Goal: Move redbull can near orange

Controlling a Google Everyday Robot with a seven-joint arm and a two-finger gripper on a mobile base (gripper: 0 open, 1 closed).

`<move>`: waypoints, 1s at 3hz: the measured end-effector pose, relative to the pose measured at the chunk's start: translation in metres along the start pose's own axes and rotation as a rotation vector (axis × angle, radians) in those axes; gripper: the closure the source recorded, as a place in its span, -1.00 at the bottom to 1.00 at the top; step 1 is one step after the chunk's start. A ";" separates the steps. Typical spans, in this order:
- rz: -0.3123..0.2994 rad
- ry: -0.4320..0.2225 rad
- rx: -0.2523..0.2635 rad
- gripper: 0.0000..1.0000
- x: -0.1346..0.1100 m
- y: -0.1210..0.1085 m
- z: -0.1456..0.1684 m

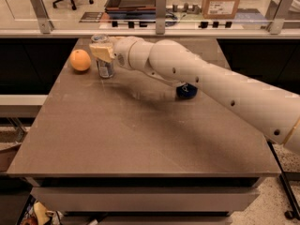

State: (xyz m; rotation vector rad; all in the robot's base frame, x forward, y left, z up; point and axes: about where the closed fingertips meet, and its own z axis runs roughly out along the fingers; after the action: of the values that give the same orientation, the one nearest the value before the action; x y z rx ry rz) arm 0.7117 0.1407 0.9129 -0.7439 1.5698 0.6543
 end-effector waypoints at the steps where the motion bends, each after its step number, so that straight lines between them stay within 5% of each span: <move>1: 0.000 0.000 -0.003 0.66 0.000 0.002 0.001; 3: 0.000 0.000 -0.009 -0.26 0.000 0.005 0.004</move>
Offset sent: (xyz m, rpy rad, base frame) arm -0.0004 0.0018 -0.0005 0.0003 0.0010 0.0027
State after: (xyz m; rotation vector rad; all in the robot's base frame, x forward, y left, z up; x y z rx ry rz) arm 0.7099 0.1468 0.9127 -0.7507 1.5679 0.6620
